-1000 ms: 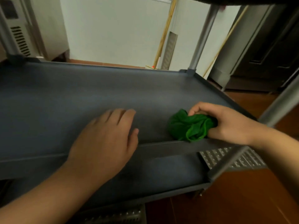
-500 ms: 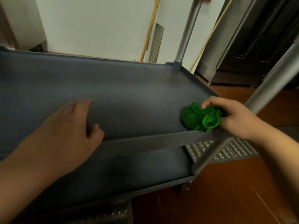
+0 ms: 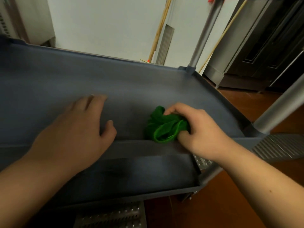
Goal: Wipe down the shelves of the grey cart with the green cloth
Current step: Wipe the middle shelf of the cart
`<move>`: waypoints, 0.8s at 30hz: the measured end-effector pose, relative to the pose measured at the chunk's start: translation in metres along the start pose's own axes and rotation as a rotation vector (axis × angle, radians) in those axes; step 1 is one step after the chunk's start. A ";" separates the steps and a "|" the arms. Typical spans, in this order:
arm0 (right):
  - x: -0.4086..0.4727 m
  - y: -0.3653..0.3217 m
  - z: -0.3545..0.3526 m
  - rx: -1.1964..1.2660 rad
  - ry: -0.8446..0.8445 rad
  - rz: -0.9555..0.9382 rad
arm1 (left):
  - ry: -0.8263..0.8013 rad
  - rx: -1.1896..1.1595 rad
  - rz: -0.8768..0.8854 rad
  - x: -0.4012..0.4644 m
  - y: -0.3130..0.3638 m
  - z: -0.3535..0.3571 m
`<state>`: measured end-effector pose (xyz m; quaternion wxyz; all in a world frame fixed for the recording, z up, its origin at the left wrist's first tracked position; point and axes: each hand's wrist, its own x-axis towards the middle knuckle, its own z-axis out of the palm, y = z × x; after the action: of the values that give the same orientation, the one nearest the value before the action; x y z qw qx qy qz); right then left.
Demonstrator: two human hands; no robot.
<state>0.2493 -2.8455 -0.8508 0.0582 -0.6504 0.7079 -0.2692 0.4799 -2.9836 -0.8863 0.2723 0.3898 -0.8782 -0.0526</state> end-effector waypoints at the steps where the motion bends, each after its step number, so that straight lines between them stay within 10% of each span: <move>1: 0.005 -0.014 0.011 -0.013 -0.013 -0.023 | 0.022 0.022 0.017 -0.002 -0.004 -0.004; 8: 0.048 -0.110 0.075 -0.045 -0.067 -0.177 | 0.204 -0.413 -0.016 -0.010 -0.023 -0.033; 15: 0.082 -0.172 0.128 0.001 -0.057 -0.330 | 0.281 -0.156 0.068 -0.055 -0.111 -0.075; 20: 0.067 -0.191 0.142 0.058 0.344 -0.522 | 0.514 -0.131 0.135 -0.108 -0.139 -0.078; 24: 0.034 -0.180 0.156 0.015 0.370 -0.705 | 0.346 -0.104 0.058 -0.132 -0.154 -0.048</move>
<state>0.4722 -2.9276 -0.8915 -0.1616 -0.7935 0.4378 -0.3907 0.6785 -2.9898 -0.9504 0.4405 0.3531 -0.8251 -0.0220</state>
